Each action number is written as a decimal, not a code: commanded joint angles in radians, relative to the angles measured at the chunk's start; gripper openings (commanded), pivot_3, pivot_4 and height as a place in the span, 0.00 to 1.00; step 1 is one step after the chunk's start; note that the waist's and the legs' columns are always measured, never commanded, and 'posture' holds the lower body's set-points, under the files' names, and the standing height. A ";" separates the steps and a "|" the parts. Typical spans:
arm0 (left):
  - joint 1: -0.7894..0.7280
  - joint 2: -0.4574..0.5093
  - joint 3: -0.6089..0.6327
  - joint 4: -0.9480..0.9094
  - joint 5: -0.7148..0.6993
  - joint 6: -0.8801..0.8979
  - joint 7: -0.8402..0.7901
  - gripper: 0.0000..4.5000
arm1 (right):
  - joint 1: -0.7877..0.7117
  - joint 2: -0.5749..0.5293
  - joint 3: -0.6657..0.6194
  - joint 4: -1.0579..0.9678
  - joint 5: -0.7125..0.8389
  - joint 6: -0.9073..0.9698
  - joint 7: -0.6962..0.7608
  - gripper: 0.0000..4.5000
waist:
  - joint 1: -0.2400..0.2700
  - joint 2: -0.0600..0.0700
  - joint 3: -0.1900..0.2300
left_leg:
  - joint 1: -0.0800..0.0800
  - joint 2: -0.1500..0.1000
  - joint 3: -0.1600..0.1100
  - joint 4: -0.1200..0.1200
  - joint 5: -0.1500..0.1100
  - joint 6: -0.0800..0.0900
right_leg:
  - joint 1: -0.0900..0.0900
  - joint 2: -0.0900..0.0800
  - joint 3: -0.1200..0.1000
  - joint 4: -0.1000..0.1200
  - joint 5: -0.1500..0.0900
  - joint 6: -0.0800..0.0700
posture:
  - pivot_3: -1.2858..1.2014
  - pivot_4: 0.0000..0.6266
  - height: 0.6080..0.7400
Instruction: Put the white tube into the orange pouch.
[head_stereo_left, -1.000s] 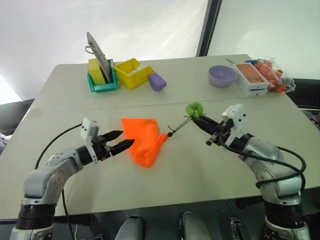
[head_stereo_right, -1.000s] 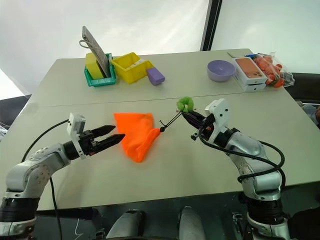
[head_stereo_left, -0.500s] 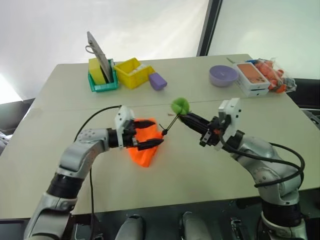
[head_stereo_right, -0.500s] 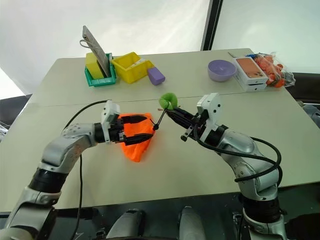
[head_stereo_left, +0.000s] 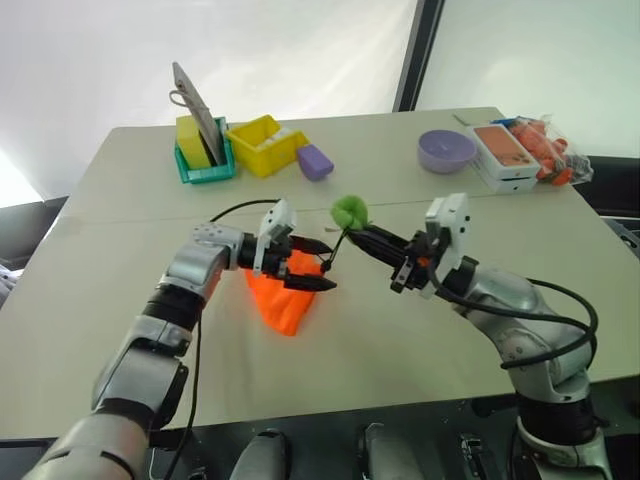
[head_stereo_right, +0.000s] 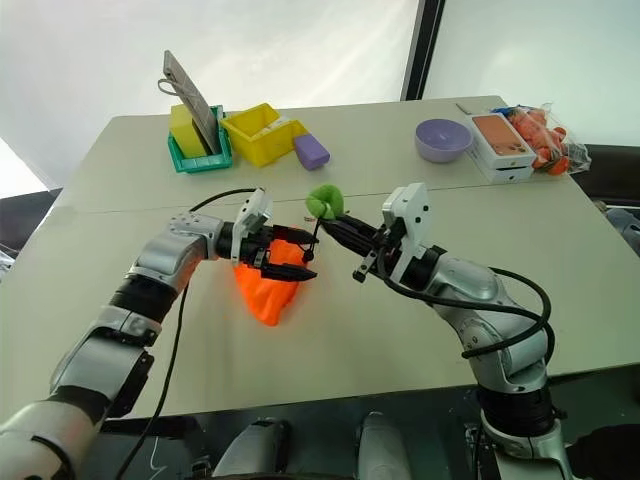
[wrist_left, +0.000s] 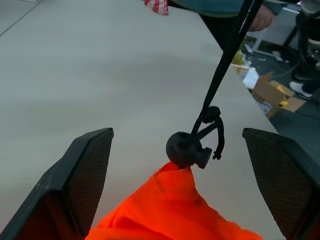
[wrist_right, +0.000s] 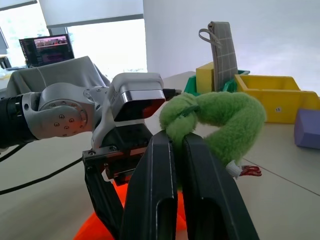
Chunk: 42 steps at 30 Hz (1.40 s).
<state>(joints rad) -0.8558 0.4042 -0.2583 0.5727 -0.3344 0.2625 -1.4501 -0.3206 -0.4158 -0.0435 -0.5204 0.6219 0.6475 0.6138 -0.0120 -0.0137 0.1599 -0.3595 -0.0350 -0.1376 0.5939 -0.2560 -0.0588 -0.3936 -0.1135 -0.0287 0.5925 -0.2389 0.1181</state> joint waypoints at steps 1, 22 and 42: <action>-0.038 -0.007 0.000 0.044 0.027 -0.038 -0.058 0.98 | -0.001 -0.005 -0.003 -0.032 0.005 -0.024 -0.007 0.00 | 0.000 0.000 0.000 | 0.000 0.000 0.000 0.000 0.000 0.000 | 0.000 0.000 0.000 0.000 0.000 0.000 | 0.52 0.24 1.00; -0.064 -0.046 0.040 0.119 0.089 -0.078 -0.070 0.24 | 0.004 -0.025 0.019 -0.033 -0.006 -0.031 -0.005 0.00 | 0.000 0.000 0.000 | 0.001 0.000 -0.001 0.000 0.000 0.000 | 0.001 0.000 0.000 0.002 0.000 0.001 | 0.52 0.24 1.00; -0.046 -0.042 0.038 0.090 0.101 -0.074 -0.060 0.05 | 0.003 -0.030 0.015 -0.023 -0.015 -0.045 -0.008 0.00 | 0.000 0.000 0.000 | 0.002 0.000 -0.001 0.001 0.000 0.000 | 0.001 0.000 0.000 0.003 0.000 0.001 | 0.52 0.24 1.00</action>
<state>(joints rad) -0.9008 0.3540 -0.2399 0.6998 -0.2324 0.2038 -1.5067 -0.3090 -0.4415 -0.0157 -0.5229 0.6072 0.6317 0.6082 -0.0124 -0.0141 0.1601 -0.3580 -0.0350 -0.1384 0.5949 -0.2558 -0.0587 -0.3924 -0.1133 -0.0288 0.5952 -0.2390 0.1192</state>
